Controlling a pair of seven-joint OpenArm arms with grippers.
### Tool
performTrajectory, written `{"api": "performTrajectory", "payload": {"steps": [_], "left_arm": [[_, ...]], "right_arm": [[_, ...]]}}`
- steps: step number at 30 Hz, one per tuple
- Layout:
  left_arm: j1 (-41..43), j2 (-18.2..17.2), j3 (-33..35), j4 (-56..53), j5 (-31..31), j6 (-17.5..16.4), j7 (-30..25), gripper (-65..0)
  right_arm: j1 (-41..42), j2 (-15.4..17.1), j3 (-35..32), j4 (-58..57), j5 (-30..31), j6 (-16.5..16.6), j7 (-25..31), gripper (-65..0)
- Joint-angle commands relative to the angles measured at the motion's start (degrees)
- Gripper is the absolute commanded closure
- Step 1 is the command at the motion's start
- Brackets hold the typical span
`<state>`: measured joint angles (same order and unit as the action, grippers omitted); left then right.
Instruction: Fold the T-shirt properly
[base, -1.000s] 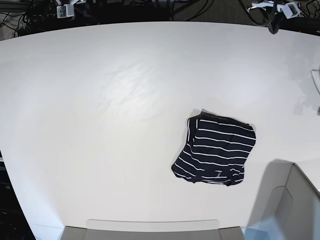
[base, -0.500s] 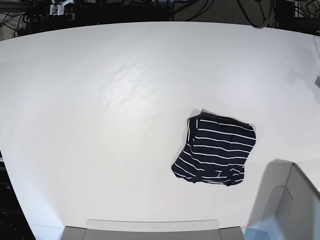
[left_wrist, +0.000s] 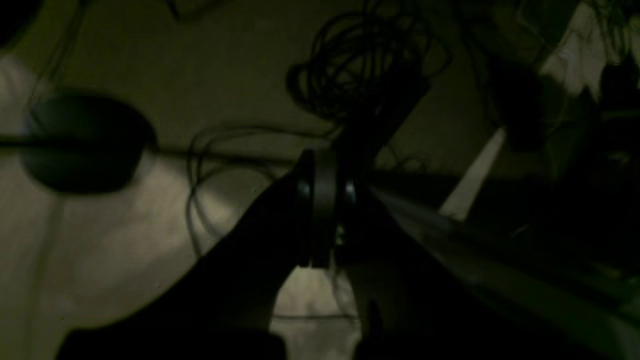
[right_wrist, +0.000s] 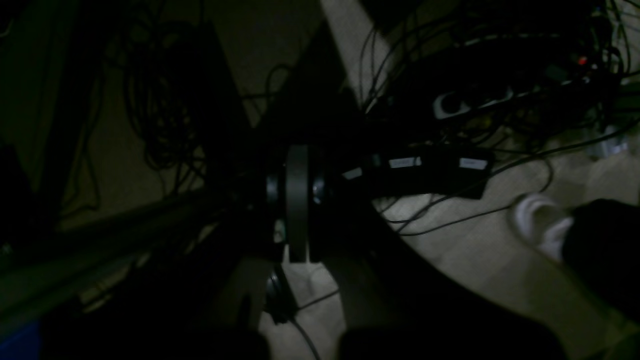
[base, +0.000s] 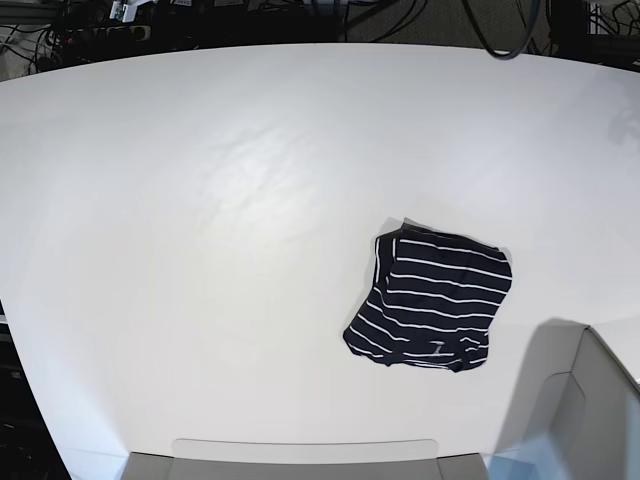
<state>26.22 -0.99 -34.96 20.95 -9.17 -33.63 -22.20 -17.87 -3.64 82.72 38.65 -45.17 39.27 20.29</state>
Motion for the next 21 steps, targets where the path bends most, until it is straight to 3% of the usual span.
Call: {"api": "performTrajectory", "payload": {"steps": [1,5,8,11,12,15,17,19,21], "left_arm": [[-1.2,-1.9,0.1,-4.3,-0.5,-0.1,-2.2,0.0],[-7.7,-5.9,0.2,-19.5,-0.5,-0.1,-6.8,0.0],[-11.1,-7.8,0.6,-20.9,-0.5,0.0,-8.9,0.0],[-13.3,-9.2,6.2,-20.9,-0.5,1.6,-7.7,0.0],[-13.8,-9.3,8.3,-20.9,-0.5,4.1,-6.9,0.0],[-14.6,-9.2,19.0,-20.9,-0.5,17.9,-4.2,0.0],[-14.7,-9.1,25.3,-20.9,-0.5,25.3,-3.7,0.0],[-14.8,-9.0,29.9,-20.9,-0.5,29.9,-3.6,0.0],[-15.6,-9.0,32.2,-20.9,-0.6,31.4,-3.4,0.0]], "right_arm": [[0.5,1.0,1.7,-0.7,-1.4,0.7,0.8,0.0],[3.3,3.5,2.3,-5.0,-8.5,0.7,0.8,0.0],[4.4,5.5,2.3,-10.2,-14.7,-0.1,0.8,0.0],[5.3,7.5,2.3,-16.1,-21.2,-10.2,0.8,0.0],[5.8,8.2,2.3,-18.2,-24.1,-14.1,0.4,0.0],[6.8,10.7,2.3,-25.3,-34.3,-30.3,0.3,0.0],[7.7,11.9,2.3,-28.6,-39.8,-39.7,0.3,0.0],[8.3,12.1,2.3,-30.2,-39.8,-47.4,0.2,0.0],[9.2,11.8,2.3,-30.3,-39.8,-55.0,0.2,0.0]]}}
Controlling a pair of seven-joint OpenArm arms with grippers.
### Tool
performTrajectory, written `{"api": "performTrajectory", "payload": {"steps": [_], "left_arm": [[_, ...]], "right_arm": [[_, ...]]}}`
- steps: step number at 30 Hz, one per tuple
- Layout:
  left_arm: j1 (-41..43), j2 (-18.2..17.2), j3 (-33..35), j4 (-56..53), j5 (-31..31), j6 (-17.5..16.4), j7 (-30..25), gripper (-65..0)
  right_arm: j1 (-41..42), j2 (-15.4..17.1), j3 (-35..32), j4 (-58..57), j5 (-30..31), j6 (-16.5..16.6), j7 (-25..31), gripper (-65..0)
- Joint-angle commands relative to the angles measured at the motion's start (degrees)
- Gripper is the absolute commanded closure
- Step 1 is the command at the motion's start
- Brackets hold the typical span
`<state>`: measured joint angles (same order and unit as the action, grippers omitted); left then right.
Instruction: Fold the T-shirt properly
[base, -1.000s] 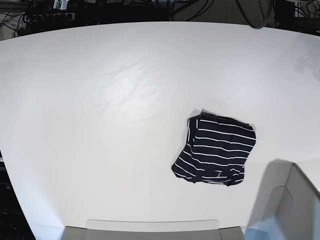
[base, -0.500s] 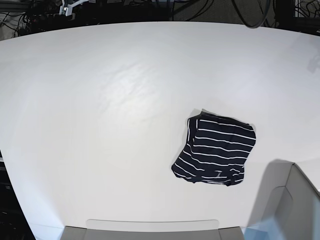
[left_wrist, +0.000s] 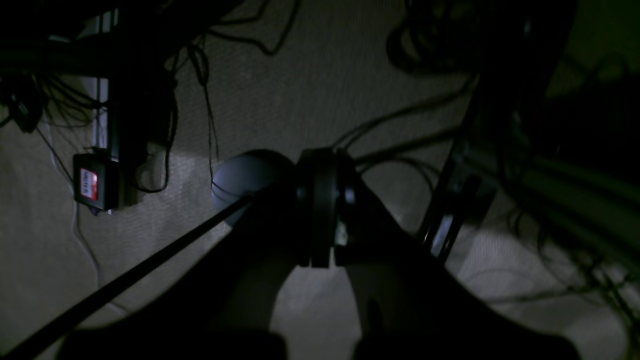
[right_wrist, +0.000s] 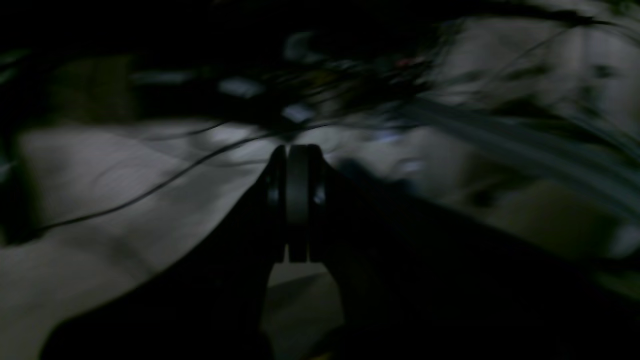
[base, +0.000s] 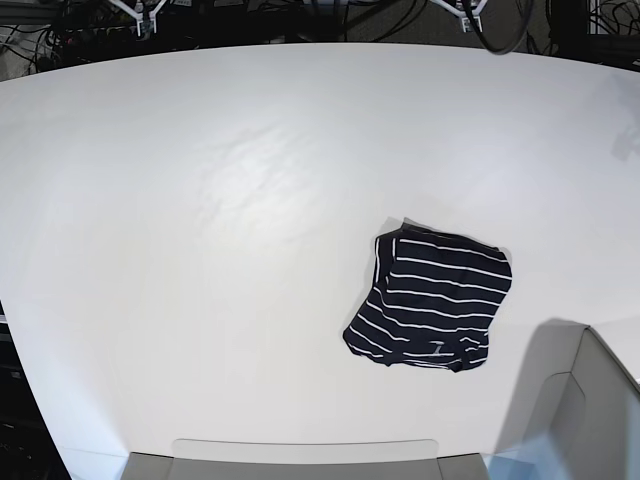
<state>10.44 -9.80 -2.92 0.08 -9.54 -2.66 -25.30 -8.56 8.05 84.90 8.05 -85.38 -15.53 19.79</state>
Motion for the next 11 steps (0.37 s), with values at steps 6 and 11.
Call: {"api": "performTrajectory", "payload": {"steps": [6,11], "left_arm": [[-0.9,-0.2,0.5,-0.1,-0.3,0.4,-0.2,0.0],[-1.1,-0.1,0.4,-0.1,-0.3,0.4,-0.2,0.0]], "right_arm": [[0.7,-0.1,0.1,0.1,0.4,-10.3,-0.9,0.0],[2.7,-1.0,0.1,0.1,0.4,-10.3,-7.2,0.0]]}}
